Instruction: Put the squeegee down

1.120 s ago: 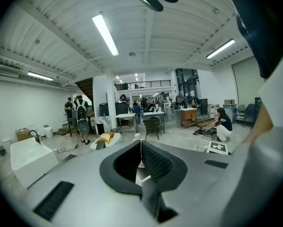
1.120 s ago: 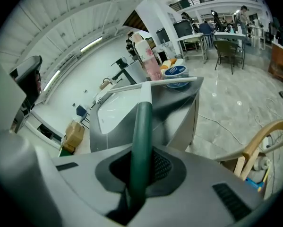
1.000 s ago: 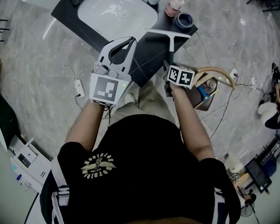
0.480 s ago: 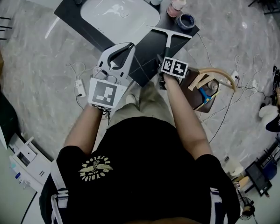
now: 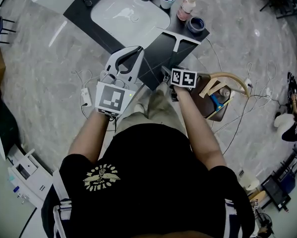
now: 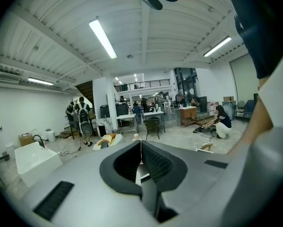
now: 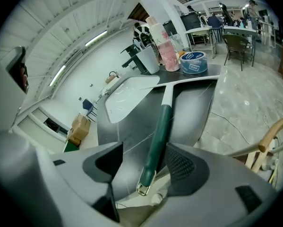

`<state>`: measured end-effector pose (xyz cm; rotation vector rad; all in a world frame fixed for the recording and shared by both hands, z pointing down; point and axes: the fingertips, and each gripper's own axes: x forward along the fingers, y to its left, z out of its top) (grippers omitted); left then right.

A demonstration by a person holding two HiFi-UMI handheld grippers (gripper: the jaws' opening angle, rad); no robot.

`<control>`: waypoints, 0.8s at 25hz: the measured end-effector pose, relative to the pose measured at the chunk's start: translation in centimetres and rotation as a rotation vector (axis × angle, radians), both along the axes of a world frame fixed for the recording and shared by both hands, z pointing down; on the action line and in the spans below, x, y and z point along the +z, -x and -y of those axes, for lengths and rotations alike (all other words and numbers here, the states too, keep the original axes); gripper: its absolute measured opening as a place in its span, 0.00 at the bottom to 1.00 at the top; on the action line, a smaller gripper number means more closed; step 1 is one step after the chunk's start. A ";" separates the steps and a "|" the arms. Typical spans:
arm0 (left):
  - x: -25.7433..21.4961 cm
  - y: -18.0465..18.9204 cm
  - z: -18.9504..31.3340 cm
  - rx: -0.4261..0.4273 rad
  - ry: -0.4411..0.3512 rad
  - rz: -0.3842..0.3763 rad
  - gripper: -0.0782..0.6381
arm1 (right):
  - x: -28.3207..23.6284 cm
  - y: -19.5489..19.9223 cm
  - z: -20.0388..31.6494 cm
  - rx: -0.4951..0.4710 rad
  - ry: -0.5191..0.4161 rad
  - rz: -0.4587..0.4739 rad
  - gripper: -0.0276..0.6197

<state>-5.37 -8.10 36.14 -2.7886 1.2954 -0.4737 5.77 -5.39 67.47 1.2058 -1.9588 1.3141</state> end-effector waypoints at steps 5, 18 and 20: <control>0.2 0.2 1.3 -0.016 -0.022 -0.013 0.14 | -0.5 -1.7 1.5 -0.005 -0.091 -0.060 0.47; 0.3 -0.7 3.9 -0.010 -0.059 -0.074 0.14 | -13.7 -4.0 6.3 -0.017 -0.645 -0.168 0.15; 0.2 -0.7 4.3 -0.013 -0.067 -0.084 0.14 | -15.8 -4.3 6.8 -0.021 -0.711 -0.181 0.12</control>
